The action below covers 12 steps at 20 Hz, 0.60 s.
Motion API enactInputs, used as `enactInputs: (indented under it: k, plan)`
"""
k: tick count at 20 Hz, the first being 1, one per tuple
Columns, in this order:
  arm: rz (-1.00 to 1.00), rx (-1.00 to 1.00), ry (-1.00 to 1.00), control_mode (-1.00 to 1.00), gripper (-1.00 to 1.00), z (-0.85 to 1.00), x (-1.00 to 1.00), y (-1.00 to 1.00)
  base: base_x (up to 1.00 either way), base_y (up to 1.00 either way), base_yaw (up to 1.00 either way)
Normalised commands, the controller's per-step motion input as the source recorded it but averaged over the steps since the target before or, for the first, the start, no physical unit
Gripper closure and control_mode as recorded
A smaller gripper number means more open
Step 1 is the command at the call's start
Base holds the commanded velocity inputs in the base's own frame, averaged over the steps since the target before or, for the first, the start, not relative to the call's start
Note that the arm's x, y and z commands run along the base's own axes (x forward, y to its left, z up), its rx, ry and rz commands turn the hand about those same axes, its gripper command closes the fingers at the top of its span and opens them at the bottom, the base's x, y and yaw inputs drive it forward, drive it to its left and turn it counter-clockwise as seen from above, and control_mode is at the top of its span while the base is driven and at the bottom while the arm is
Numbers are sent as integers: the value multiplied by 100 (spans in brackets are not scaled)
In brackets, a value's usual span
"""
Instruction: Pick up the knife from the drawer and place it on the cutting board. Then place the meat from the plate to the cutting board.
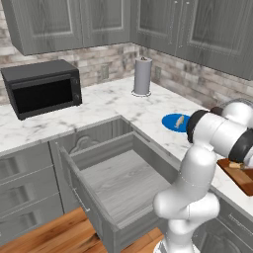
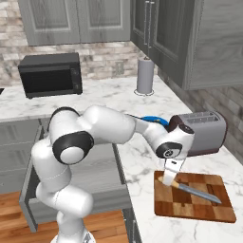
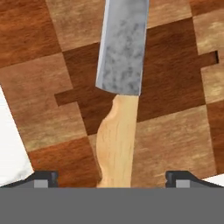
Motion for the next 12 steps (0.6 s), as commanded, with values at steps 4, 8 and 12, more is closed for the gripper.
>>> enactInputs:
  k: [4, 8, 12]
  plan:
    - [8, -9, -5, -100, -100, 29, 0, 83, 0, 0, 0]
    - [11, -9, -7, -100, -100, 12, -1, 79, 0, 0, 0]
    - [12, -6, -6, -100, -100, 0, 0, 73, 0, 0, 0]
